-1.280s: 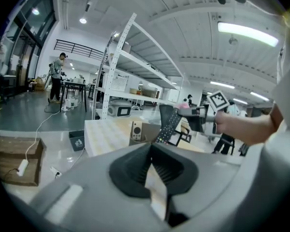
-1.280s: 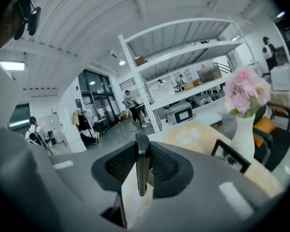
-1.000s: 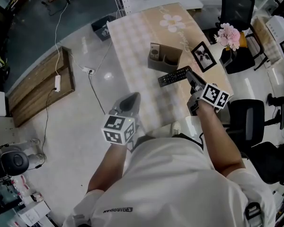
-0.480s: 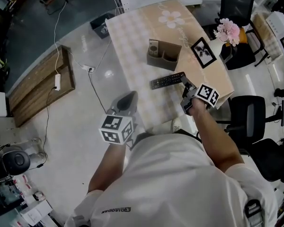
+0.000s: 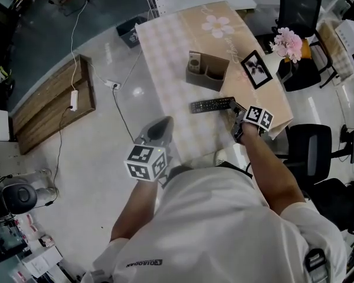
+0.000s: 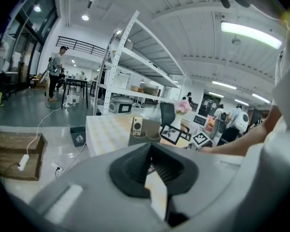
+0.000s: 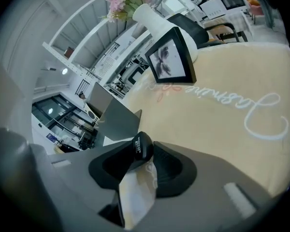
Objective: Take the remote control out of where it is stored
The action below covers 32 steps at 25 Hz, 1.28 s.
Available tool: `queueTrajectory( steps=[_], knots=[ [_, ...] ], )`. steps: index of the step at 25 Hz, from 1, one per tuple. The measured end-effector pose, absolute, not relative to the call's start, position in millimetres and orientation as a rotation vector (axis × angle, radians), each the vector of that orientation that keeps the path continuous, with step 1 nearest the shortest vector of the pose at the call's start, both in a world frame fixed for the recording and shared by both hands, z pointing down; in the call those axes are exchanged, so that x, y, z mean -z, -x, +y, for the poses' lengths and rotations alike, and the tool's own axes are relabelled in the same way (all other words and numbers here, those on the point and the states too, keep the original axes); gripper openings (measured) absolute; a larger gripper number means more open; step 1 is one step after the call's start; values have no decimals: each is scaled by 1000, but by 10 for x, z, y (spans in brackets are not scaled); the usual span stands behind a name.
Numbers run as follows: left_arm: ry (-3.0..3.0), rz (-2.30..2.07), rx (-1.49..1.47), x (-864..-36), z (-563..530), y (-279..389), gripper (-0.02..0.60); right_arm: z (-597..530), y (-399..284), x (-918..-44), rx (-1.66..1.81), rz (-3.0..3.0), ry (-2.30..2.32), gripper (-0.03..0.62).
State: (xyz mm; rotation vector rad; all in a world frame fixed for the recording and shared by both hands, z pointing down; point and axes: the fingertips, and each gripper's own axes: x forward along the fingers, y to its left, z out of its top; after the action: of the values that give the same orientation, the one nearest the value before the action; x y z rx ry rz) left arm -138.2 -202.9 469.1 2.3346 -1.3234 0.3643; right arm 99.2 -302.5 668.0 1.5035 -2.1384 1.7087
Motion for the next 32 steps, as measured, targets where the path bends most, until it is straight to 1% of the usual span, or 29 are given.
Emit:
queueTrajectory(
  steps=[3,5,9,12,14,17,21,25,32],
  knots=[
    [-2336,-1319,-367,-4688,-2022,1375,5,-3030,-1010,-6706,-1635,-2128,-1495,140],
    [-2339,-1316,-370,-4686,-2012,1374,5,-3024,-1026,-6714,-1583,-2123,-1493,155],
    [-2344,-1313,-361,-4662,-2010,1375,5,-3030,-1085,-6575,-1453,-2153,-1509,155],
    [-2355,-1313,-354,-4638,-2014,1365,5,-3002,-1041,-6242,-1310,-2252,-1486,138],
    [-2364,-1309,-352,-4629,-2020,1344,5,-2940,-960,-5969,-1211,-2335,-1448,115],
    [-2384,-1296,-345,-4608,-2026,1287,5,-2790,-782,-5580,-1082,-2452,-1383,59],
    [-2419,-1265,-301,-4555,-2023,1180,5,-2560,-488,-5137,-943,-2569,-1292,6],
    [-2449,-1242,-291,-4507,-2015,1085,5,-2338,-248,-4822,-819,-2632,-1184,5],
    [-2454,-1246,-314,-4524,-1997,1100,5,-2162,-79,-4502,-549,-2672,-1094,5]
  ],
)
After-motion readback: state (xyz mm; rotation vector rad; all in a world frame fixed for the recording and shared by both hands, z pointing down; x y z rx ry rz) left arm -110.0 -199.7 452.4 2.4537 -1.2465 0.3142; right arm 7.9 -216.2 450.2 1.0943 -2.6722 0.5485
